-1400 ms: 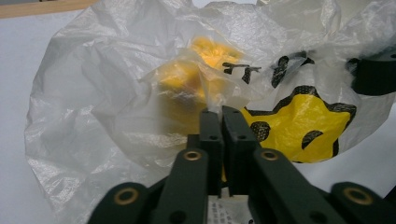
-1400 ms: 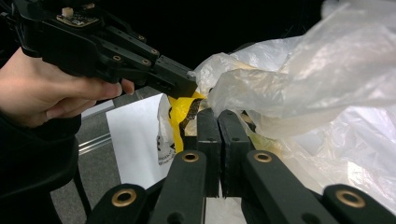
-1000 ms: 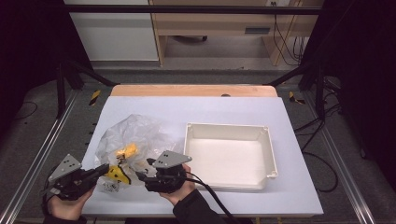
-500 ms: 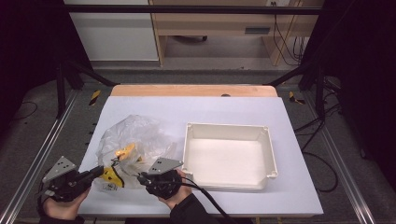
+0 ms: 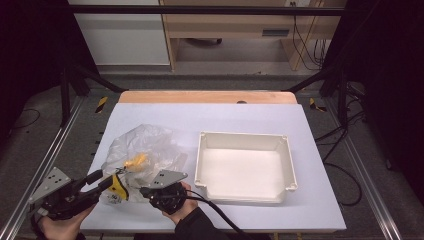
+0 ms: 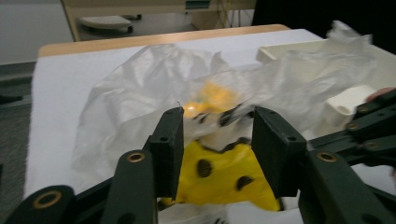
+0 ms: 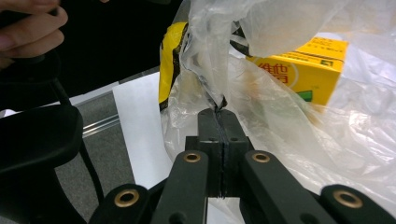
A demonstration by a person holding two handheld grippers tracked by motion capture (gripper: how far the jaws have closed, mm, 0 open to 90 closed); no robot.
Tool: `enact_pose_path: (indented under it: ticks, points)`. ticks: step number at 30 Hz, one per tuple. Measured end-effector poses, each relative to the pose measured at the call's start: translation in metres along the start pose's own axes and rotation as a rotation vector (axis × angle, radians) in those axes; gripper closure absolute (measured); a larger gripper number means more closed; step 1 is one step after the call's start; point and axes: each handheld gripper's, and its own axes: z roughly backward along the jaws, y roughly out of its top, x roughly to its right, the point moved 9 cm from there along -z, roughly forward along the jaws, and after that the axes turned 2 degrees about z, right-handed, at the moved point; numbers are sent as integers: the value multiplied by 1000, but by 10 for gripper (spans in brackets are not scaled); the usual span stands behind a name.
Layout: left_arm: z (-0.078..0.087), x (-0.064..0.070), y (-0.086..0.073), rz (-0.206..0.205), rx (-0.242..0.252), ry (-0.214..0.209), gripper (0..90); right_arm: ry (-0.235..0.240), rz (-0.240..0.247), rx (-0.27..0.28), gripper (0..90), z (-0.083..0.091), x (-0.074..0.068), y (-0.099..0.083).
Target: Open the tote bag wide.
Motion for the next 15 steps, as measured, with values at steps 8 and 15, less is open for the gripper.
enact_pose_path:
  ticks: [8, 15]
  points:
    - [-4, 22, 3, -39, -10, -32, 477, 2, -5, -13, 899, -8, -3, -1]
    - [-12, 34, 1, -81, -32, -31, 468, 6, -8, -3, 898, -11, -6, 0]
